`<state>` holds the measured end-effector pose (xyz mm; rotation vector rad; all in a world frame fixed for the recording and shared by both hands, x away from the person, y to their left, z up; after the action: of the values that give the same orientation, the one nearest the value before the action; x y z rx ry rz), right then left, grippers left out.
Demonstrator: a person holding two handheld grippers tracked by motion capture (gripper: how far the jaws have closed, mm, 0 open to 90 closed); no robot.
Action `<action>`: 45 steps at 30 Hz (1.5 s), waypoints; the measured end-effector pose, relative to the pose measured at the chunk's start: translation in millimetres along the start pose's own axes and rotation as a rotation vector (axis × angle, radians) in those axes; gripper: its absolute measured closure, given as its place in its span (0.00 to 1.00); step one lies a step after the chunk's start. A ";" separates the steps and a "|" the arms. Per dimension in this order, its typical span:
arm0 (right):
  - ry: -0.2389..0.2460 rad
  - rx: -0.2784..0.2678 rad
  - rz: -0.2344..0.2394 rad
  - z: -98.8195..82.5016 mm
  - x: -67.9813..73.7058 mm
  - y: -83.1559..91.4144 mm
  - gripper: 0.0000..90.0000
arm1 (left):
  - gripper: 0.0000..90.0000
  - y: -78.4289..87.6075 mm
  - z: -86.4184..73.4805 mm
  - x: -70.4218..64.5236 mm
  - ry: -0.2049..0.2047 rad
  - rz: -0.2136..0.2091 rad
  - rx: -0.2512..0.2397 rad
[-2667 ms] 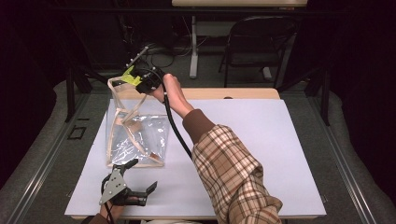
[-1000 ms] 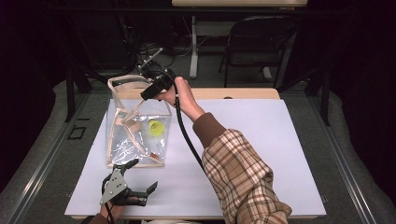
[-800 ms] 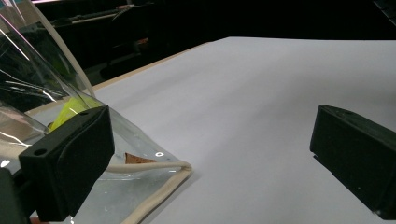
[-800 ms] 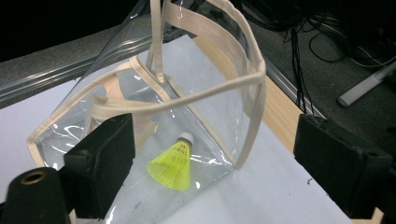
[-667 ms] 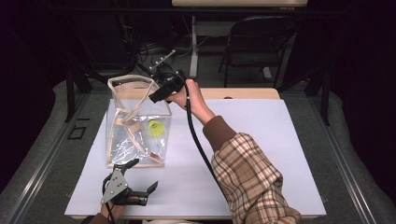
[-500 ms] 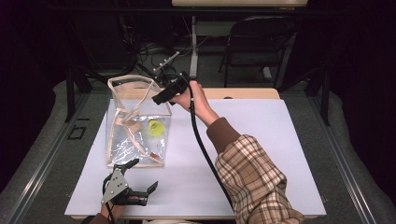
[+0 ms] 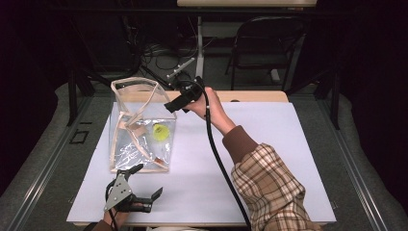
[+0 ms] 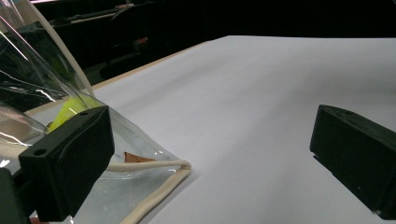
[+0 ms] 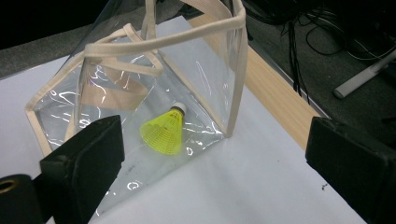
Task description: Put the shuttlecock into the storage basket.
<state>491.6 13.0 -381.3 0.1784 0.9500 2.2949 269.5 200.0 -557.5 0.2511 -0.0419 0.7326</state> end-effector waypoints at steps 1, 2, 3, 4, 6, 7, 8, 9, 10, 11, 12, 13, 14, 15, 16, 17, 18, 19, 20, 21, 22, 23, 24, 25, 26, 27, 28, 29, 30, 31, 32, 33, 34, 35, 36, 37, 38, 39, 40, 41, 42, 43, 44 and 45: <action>-0.004 0.004 -0.002 -2.1 -0.3 1.6 0.04 | 0.00 0.0 -0.1 0.0 0.000 -0.001 0.001; -0.001 0.000 -0.004 -4.4 -0.9 2.6 0.04 | 0.00 -0.1 -0.1 -0.1 -0.001 -0.001 0.001; -0.002 0.004 -0.004 -6.8 -1.1 4.1 0.04 | 0.00 -0.1 -0.2 -0.2 -0.001 -0.002 0.002; -0.001 0.006 -0.005 -9.2 -1.6 5.1 0.03 | 0.00 -0.1 -0.2 -0.3 -0.001 -0.002 0.002; 0.001 0.008 -0.007 -14.0 -3.1 6.9 0.03 | 0.00 -0.1 -0.3 -0.2 0.000 -0.002 0.002; -0.003 0.008 -0.007 -16.3 -3.7 7.7 0.03 | 0.00 -0.1 -0.2 -0.2 0.000 -0.001 0.002; -0.006 0.011 -0.007 -18.6 -4.5 9.0 0.03 | 0.00 -0.2 -0.3 -0.2 0.000 0.000 0.002; -0.004 0.011 -0.008 -21.0 -5.4 9.9 0.02 | 0.00 -0.3 -0.3 -0.2 0.002 -0.001 0.003; -0.005 0.013 -0.009 -23.4 -6.0 10.6 0.02 | 0.00 -0.4 -0.4 -0.3 0.004 -0.001 0.003; -0.004 0.009 -0.011 -25.8 -6.7 11.4 0.02 | 0.00 -0.5 -0.4 -0.3 0.003 0.000 0.004; -0.002 0.015 -0.013 -28.4 -7.5 12.7 0.02 | 0.00 -0.6 -0.4 -0.2 0.004 0.000 0.004; -0.003 0.015 -0.016 -30.7 -8.3 13.8 0.02 | 0.00 -0.6 -0.4 -0.2 0.004 0.000 0.004; -0.002 0.017 -0.017 -33.2 -9.1 15.0 0.02 | 0.00 -0.7 -0.4 -0.1 0.003 0.000 0.005; -0.004 0.017 -0.017 -35.5 -9.6 15.9 0.02 | 0.00 -0.7 -0.4 -0.2 0.004 -0.001 0.005; -0.010 0.019 -0.021 -37.8 -9.8 16.8 0.02 | 0.00 -0.8 -0.5 -0.4 0.005 0.000 0.005; -0.005 0.019 -0.022 -40.1 -10.9 17.5 0.02 | 0.00 -0.9 -0.6 -0.4 0.004 0.000 0.007; -0.010 0.021 -0.020 -42.3 -11.2 18.5 0.01 | 0.00 -1.0 -0.7 -0.3 0.004 0.001 0.009; -0.019 0.022 -0.018 -44.4 -11.4 19.3 0.00 | 0.00 -1.1 -0.7 -0.4 0.004 0.001 0.009; -0.019 0.018 -0.018 -46.6 -12.0 19.6 0.00 | 0.00 -1.1 -0.7 -0.4 0.004 0.001 0.008; -0.024 0.020 -0.018 -48.5 -12.0 20.2 0.00 | 0.00 -1.0 -0.7 -0.2 0.004 0.001 0.008; -0.022 0.020 -0.018 -50.5 -12.5 20.7 0.00 | 0.00 -1.0 -0.7 -0.2 0.004 0.001 0.009; -0.023 0.019 -0.020 -52.4 -12.7 21.2 0.00 | 0.00 -1.0 -0.7 -0.2 0.004 0.001 0.009; -0.027 0.023 -0.019 -54.2 -12.8 21.9 0.00 | 0.00 -1.0 -0.7 -0.2 0.004 0.001 0.009; -0.028 0.024 -0.019 -56.1 -12.9 22.3 0.00 | 0.00 -1.0 -0.7 -0.1 0.003 0.002 0.009; -0.023 0.024 -0.017 -58.0 -13.3 22.9 0.00 | 0.00 -0.9 -0.7 -0.1 0.004 0.002 0.008; -0.025 0.024 -0.021 -59.8 -13.1 23.4 0.00 | 0.00 -0.8 -0.6 -0.1 0.004 0.001 0.006; -0.029 0.021 -0.021 -61.7 -12.7 23.7 0.00 | 0.00 -0.8 -0.5 -0.1 0.003 0.002 0.007; -0.025 0.023 -0.022 -63.7 -12.9 24.4 0.00 | 0.00 -0.8 -0.6 -0.1 0.003 0.002 0.007; -0.025 0.024 -0.025 -65.6 -12.7 25.1 0.00 | 0.00 -0.8 -0.6 -0.1 0.004 0.001 0.007; -0.025 0.025 -0.025 -67.7 -12.7 25.8 0.00 | 0.00 -0.8 -0.6 -0.1 0.003 0.002 0.007; -0.027 0.028 -0.027 -69.8 -12.6 26.6 0.00 | 0.00 -0.8 -0.6 -0.1 0.004 0.001 0.007; -0.029 0.028 -0.028 -72.0 -12.5 27.2 0.00 | 0.00 -0.8 -0.5 -0.1 0.004 0.002 0.006; -0.027 0.029 -0.031 -74.2 -13.1 28.1 0.00 | 0.00 -0.7 -0.6 0.0 0.003 0.001 0.008; -0.024 0.027 -0.032 -76.4 -13.8 28.9 0.00 | 0.00 -0.8 -0.6 0.0 0.004 0.002 0.007; -0.028 0.022 -0.033 -78.5 -14.2 29.9 0.00 | 0.00 -0.8 -0.6 0.0 0.003 0.002 0.007; -0.035 0.022 -0.034 -80.7 -14.2 31.2 0.00 | 0.00 -0.8 -0.6 0.0 0.003 0.002 0.007; -0.037 0.022 -0.035 -83.1 -14.5 32.4 0.00 | 0.00 -0.8 -0.6 -0.1 0.004 0.002 0.008; -0.032 0.023 -0.035 -85.7 -15.0 33.6 0.00 | 0.00 -0.8 -0.6 0.0 0.003 0.002 0.008; -0.036 0.020 -0.037 -88.3 -14.8 34.5 0.00 | 0.00 -0.8 -0.6 0.0 0.004 0.002 0.007; -0.036 0.020 -0.039 -91.0 -14.9 35.8 0.00 | 0.00 -0.8 -0.6 0.0 0.004 0.003 0.007; -0.037 0.023 -0.040 -93.8 -15.0 37.5 0.00 | 0.00 -0.9 -0.7 0.0 0.004 0.003 0.008; -0.039 0.021 -0.042 -96.5 -14.9 38.6 0.00 | 0.00 -0.9 -0.7 0.0 0.004 0.003 0.008; -0.041 0.017 -0.044 -99.2 -14.7 39.9 0.00 | 0.00 -1.0 -0.7 -0.1 0.003 0.003 0.008; -0.040 0.015 -0.045 -101.8 -14.8 41.5 0.00 | 0.00 -1.0 -0.7 -0.2 0.003 0.003 0.008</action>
<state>446.5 -78.0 -425.9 0.2069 0.9420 2.2349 270.0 199.4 -558.4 0.2571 -0.0363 0.7364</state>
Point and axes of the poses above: each handheld gripper's, and its own axes: y roughly backward along the jaws, z roughly out of its top, x roughly to its left, the point moved 3 cm from there along -y, roughly forward along the jaws, and after that the axes turned 1 degree about -z, right-handed, at the moved point
